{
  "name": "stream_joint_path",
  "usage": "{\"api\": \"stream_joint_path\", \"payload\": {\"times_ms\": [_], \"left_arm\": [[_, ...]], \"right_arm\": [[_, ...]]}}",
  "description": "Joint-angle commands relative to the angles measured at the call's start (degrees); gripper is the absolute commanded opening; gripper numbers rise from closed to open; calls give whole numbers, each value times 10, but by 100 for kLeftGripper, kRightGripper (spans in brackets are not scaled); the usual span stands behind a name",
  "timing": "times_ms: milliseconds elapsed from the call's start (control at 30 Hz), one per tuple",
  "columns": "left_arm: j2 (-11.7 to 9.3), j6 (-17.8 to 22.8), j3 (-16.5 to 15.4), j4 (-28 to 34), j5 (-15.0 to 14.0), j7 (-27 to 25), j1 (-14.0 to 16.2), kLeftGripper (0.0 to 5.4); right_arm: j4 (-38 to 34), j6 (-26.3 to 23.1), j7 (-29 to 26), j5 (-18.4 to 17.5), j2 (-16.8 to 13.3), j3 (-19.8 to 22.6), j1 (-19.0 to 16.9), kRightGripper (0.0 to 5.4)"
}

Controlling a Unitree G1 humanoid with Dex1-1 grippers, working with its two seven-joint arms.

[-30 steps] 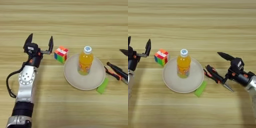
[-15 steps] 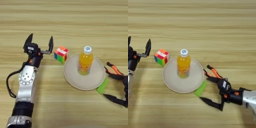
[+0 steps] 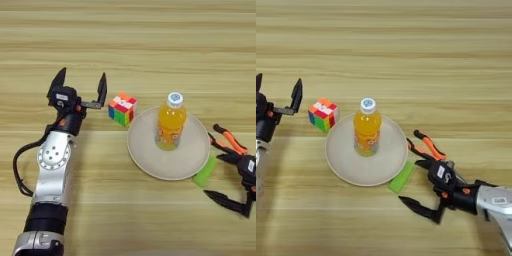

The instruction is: Move the objects on the table

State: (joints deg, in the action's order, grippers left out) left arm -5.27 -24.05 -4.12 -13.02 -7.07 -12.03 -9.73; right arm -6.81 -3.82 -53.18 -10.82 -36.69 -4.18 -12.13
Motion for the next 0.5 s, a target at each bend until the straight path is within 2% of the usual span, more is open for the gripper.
{"api": "stream_joint_path", "payload": {"times_ms": [33,500], "left_arm": [[1,-2,2,-1,-1,-3,-4,540],[1,-3,2,-6,-1,-4,-6,540]], "right_arm": [[-1,-13,12,9,4,-10,2,539],[22,-23,32,11,23,-31,17,539]]}}
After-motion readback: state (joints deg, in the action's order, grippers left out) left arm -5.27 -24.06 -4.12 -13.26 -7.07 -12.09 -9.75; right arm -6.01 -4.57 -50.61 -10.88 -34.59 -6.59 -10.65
